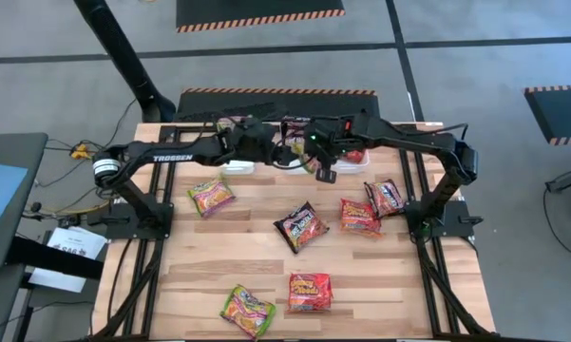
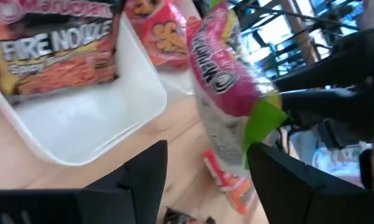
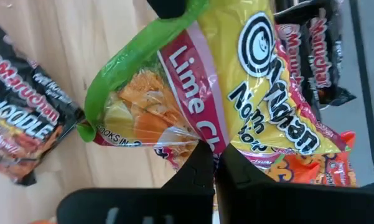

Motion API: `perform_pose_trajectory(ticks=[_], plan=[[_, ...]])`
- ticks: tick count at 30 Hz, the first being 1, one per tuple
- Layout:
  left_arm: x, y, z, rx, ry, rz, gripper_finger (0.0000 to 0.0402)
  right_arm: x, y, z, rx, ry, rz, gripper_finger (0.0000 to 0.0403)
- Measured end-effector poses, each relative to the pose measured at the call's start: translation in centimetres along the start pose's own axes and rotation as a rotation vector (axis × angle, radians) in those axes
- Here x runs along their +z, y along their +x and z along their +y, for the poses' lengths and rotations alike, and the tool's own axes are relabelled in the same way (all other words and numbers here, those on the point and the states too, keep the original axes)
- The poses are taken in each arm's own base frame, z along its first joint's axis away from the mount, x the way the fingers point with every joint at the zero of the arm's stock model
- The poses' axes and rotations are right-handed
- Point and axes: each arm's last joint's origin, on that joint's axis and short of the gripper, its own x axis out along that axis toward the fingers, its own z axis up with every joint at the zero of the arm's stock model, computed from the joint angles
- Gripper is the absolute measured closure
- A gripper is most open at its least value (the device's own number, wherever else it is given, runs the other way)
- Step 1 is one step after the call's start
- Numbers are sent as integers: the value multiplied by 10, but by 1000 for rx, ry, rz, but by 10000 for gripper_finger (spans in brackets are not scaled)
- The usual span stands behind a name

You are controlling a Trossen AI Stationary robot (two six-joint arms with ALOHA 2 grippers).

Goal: Sort Maruchan noodles
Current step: Put the green noodle pack into the left white bin

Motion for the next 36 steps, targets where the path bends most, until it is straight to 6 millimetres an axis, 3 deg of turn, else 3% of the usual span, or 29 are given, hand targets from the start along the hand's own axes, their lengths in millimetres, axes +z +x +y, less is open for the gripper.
perform_pose_trajectory(ticks=[11,22,36], plan=[[4,-1,-8,-106,25,0,193,3,4,5,9,8,-2,396],[3,-1,-7,-98,31,10,193,10,0,29,49,4,-39,396],[0,-1,-7,-149,4,97,193,14,-6,29,35,38,-70,396]])
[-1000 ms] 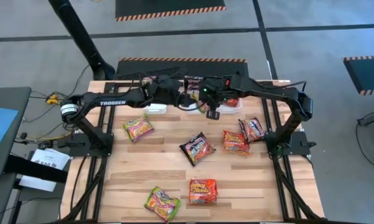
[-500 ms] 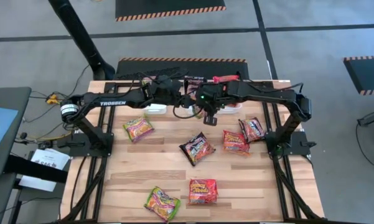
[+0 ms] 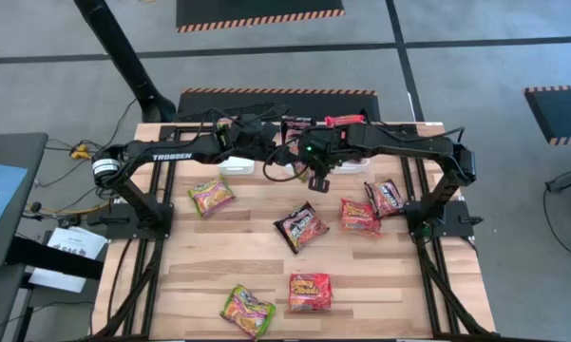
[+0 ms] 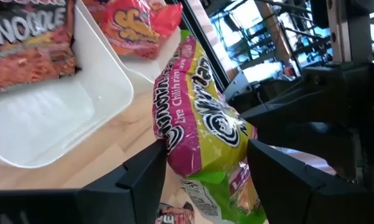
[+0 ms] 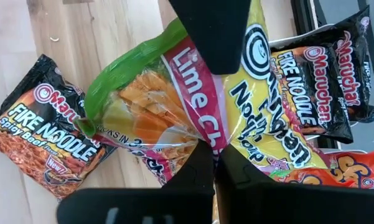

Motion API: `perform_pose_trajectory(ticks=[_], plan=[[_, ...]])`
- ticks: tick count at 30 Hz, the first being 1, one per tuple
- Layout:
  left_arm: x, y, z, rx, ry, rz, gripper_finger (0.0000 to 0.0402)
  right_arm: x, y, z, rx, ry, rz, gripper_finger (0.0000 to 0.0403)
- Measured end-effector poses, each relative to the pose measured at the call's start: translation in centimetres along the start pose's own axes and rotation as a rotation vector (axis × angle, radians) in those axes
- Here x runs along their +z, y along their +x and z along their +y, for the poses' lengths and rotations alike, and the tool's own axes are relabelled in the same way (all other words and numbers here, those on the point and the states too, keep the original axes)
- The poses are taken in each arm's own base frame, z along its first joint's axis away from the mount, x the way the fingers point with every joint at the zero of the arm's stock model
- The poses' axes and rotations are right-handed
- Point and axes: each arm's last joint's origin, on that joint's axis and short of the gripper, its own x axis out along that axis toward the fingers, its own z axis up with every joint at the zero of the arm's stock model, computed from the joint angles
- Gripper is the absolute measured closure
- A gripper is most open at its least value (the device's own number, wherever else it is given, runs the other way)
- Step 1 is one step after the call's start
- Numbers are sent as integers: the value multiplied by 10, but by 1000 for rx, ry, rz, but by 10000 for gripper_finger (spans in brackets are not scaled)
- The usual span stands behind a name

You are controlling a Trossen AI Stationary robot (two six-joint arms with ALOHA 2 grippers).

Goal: Sort Maruchan noodles
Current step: Put the green noodle pack into the left white bin

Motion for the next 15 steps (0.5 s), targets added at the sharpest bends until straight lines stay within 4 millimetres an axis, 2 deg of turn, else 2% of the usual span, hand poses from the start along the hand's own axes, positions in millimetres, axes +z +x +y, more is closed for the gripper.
perform_pose_trajectory(ticks=[3,6,15], plan=[[0,0,-1,-28,-5,21,196,0,0,0,0,0,-3,396],[-1,0,-1,-36,-5,29,215,0,0,0,0,0,-1,396],[-1,0,-2,-55,31,43,325,-1,0,0,2,-2,9,396]])
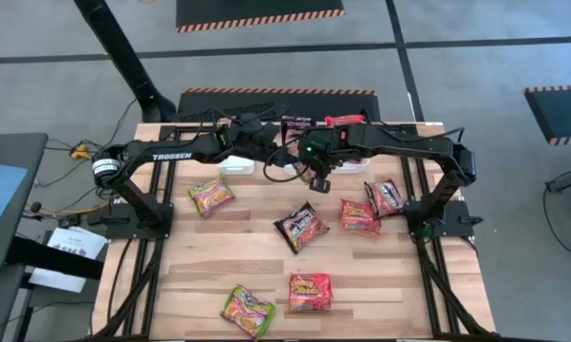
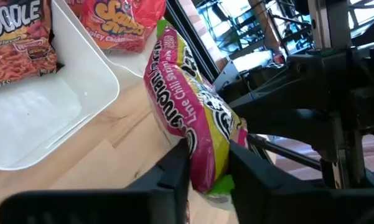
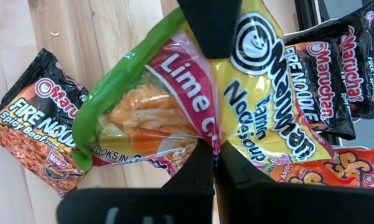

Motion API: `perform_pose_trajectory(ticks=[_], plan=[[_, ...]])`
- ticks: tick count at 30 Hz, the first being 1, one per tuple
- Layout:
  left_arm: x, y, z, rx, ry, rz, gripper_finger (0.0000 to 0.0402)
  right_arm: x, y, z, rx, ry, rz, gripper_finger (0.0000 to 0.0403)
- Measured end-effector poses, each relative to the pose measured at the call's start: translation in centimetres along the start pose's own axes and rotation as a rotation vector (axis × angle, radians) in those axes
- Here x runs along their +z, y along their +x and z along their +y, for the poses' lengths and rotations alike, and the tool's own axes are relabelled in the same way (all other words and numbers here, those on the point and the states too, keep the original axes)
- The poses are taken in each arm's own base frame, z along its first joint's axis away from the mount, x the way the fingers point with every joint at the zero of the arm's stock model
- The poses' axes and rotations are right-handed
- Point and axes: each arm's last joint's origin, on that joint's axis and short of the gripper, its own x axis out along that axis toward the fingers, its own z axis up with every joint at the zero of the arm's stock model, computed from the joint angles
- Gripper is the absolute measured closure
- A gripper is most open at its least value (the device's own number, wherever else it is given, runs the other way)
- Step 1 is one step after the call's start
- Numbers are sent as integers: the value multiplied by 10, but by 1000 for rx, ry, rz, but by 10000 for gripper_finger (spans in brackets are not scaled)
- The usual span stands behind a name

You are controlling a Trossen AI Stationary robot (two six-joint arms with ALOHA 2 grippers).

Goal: Sort Maruchan noodles
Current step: Put the green noodle pack into the left white bin

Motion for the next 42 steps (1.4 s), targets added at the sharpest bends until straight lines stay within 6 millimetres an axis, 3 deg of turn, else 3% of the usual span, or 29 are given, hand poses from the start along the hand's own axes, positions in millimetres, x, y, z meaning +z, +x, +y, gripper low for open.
perform_pose_trajectory(ticks=[7,13,21,29,42], plan=[[0,0,-1,-12,37,3,393,-1,0,0,-2,-4,12,359],[-2,0,-2,-24,106,30,401,-1,0,-1,-5,-2,6,292],[-2,-7,18,111,159,127,401,-4,-6,-1,-3,18,22,217],[9,-36,20,200,349,120,401,-4,-14,-4,-5,27,20,203],[29,-117,11,384,728,100,401,0,-15,-15,-20,58,-14,207]])
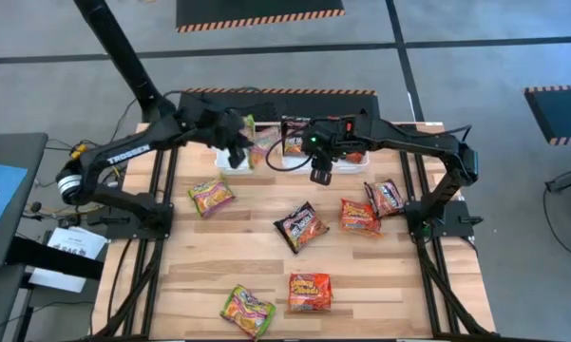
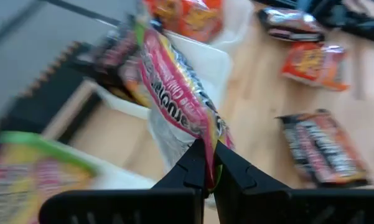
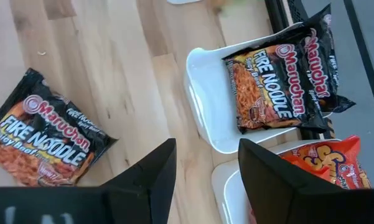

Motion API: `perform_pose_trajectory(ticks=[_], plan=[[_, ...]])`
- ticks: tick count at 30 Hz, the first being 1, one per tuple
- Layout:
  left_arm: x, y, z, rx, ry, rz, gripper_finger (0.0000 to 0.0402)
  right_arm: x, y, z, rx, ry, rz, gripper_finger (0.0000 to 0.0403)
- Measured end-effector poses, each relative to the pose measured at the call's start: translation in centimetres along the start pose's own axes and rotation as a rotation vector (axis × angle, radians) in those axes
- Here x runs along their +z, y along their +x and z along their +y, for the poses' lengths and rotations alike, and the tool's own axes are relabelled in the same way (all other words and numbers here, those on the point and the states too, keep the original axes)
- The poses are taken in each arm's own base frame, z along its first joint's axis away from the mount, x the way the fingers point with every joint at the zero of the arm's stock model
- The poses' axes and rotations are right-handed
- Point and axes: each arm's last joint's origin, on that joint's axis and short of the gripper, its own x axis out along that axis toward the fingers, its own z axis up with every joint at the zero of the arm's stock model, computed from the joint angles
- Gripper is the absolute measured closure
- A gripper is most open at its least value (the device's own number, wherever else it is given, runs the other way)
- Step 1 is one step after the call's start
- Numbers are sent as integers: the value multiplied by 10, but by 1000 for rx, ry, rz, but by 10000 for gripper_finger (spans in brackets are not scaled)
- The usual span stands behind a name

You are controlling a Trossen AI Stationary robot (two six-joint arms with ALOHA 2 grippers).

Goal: Sort Maruchan noodles
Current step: Put the green noodle pack into the left white bin

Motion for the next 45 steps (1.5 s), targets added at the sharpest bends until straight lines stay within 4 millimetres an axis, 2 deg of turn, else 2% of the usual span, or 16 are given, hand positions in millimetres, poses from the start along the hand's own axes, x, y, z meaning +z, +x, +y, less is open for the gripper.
perform_pose_trajectory(ticks=[4,7,13,20,33,38,45], plan=[[-1,-20,17,83,73,-7,401,2,0,-1,-3,7,-20,207],[-3,-28,31,129,123,-5,401,2,1,-3,-4,11,-18,207],[-11,-37,56,198,200,49,401,2,1,-3,-5,13,-17,207],[-18,-45,75,194,234,71,401,2,1,-3,-5,15,-22,207],[-37,-7,110,134,132,181,401,7,1,-3,-7,27,-67,207],[-43,5,116,76,112,202,401,6,1,-5,-8,99,-66,207],[-49,15,122,93,102,246,401,6,1,-5,-7,131,-63,207]])
